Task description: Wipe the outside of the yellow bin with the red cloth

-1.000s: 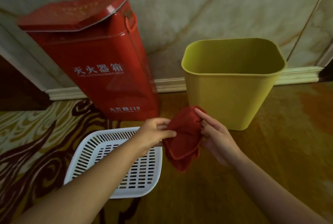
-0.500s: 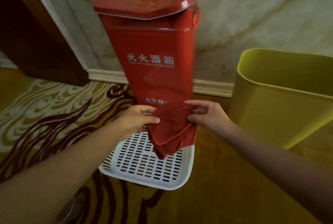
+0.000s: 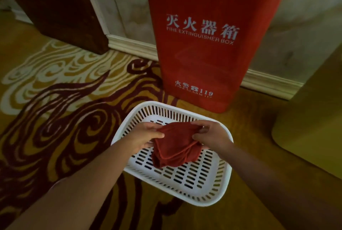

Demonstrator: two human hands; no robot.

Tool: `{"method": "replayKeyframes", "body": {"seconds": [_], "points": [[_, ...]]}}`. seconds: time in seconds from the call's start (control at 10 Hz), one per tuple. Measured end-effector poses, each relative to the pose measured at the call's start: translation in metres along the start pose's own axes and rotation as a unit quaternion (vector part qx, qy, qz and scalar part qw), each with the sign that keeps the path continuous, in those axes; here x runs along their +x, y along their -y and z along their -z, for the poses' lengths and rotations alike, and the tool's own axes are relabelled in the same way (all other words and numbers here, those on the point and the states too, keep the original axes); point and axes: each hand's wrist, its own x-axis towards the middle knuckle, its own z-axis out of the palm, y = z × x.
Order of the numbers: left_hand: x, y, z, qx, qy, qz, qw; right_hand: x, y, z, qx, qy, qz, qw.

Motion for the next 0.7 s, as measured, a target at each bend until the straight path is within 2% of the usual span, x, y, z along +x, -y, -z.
{"method": "replayKeyframes", "body": {"seconds": [0.3,0.4,0.6,0.7], "points": [[0.043,0.024,-0.011,0.032,-0.016,0.066,0.997,0.034,-0.041,-0.014,-0.04,0.043,-0.066,0.996],[0.047,0.028,-0.009,0.049,-0.02,0.066,0.996,0.032,-0.042,-0.016,-0.029,0.043,-0.079,0.996],[0.03,0.021,-0.003,0.076,-0.006,0.054,0.996,0.013,-0.022,0.011,0.031,-0.008,-0.141,0.99],[0.007,0.003,-0.003,0.055,0.003,0.048,0.997,-0.007,0.003,0.036,0.045,-0.027,-0.162,0.985]]}}
